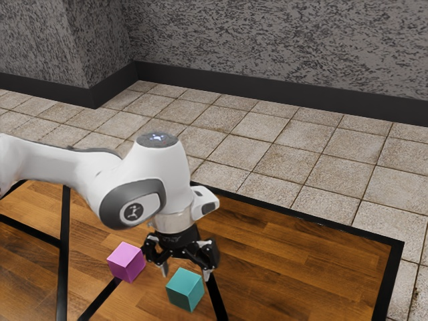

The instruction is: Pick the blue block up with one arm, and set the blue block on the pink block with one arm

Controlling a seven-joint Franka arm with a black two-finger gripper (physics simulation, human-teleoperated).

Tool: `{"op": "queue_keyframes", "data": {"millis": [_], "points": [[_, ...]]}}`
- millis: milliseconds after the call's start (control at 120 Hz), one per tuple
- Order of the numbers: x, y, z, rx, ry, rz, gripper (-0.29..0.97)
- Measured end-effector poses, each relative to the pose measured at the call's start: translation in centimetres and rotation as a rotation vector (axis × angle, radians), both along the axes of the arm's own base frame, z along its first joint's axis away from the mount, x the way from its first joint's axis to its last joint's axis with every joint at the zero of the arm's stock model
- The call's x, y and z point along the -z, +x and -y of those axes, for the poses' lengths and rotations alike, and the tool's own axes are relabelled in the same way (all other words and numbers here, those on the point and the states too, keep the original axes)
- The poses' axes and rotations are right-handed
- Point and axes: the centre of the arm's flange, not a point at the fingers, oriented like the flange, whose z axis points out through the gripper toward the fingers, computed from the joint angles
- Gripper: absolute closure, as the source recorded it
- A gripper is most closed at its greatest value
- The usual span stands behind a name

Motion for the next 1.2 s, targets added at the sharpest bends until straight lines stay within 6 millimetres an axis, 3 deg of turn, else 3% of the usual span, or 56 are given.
{"op": "queue_keyframes", "data": {"millis": [125,267,500,867,1200], "points": [[0.7,0.3,-0.1,0.046,-0.011,0.021,0.00],[2.2,-0.9,-2.1,0.052,-0.018,0.014,0.00],[3.8,-0.7,-2.5,0.107,-0.027,0.014,0.00],[4.7,0.7,-3.7,0.226,-0.038,0.050,0.00],[5.0,0.7,-3.8,0.251,-0.073,0.054,0.00]]}}
